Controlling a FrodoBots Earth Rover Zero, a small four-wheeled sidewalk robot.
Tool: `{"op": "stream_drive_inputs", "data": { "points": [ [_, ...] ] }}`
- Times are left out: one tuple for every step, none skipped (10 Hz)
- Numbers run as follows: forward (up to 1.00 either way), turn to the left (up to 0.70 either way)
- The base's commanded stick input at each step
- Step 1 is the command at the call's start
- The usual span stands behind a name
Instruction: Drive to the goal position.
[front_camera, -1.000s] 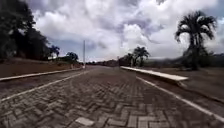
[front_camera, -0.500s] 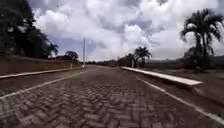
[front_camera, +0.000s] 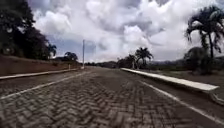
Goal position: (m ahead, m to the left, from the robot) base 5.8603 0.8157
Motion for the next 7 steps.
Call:
{"op": "stream_drive_inputs", "data": {
  "points": [
    [1.00,0.00],
    [1.00,0.00],
    [1.00,0.00],
    [1.00,0.00],
    [1.00,0.00],
    [1.00,0.00],
    [1.00,0.00]
  ]
}}
